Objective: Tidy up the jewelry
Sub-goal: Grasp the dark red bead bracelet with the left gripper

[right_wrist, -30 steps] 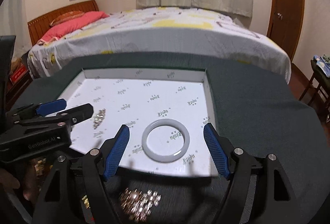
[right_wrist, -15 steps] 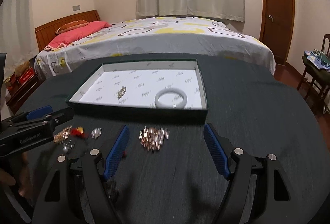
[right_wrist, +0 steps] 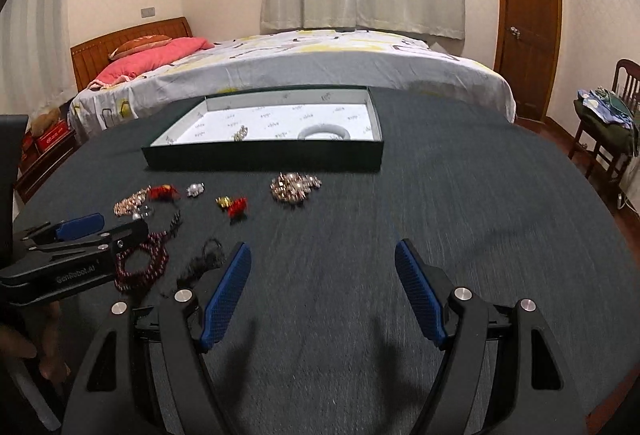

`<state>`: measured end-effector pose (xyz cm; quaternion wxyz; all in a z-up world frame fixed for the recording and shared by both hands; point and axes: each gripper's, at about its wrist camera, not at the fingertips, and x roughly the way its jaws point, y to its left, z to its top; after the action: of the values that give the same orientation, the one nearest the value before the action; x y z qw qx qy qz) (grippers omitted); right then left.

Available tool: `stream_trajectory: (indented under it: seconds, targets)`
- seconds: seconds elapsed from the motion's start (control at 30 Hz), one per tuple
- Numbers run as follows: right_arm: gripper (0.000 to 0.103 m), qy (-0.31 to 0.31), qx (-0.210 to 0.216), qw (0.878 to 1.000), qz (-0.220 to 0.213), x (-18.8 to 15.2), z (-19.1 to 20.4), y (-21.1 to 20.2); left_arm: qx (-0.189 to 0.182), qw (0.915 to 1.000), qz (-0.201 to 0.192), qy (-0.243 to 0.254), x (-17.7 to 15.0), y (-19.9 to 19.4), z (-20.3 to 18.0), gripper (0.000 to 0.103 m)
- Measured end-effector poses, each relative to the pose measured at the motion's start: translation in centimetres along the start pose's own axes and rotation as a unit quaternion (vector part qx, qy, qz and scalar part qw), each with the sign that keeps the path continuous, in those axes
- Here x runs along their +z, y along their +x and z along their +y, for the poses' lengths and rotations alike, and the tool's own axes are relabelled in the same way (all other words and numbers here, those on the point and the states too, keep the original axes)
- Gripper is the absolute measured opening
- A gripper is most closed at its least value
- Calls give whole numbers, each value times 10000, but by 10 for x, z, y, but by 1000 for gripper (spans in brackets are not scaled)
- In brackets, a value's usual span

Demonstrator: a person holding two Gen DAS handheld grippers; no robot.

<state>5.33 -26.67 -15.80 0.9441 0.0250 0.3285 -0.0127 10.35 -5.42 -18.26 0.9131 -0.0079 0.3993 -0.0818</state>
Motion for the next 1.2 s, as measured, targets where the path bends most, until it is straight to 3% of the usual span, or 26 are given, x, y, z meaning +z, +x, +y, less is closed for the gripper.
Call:
stream_trajectory:
  seconds: [0.53,0.6,0.67,0.77,0.83,1.0,1.2]
  targets:
    - [72,-24,95,9999,25,-11,5,-3,88,9993,191,309,-15,17,-11,78]
    - [72,-30,104,9999,35,-11,6,-3,107,9993,156,324,-16,15,-9,68]
    - [72,-41,110,9999,33,-11,7,-3,110,9991,132,375,-16,14,-9,48]
    - [72,-48,121,9999,40,-11,9,-3,19,9990,108,443,-16,12,-9,29]
    - [72,-51,126,9999,56,-10,10,-2,-28,9986,104,523,-16,11,-11,22]
    - [72,-98,160,9998,46,-9,15,-2,-72,9982,78,585,-17,8,-11,16]
    - [72,-143,244,9996,69,-7,23,-1,-61,9989,19,469,-16,-5,-3,16]
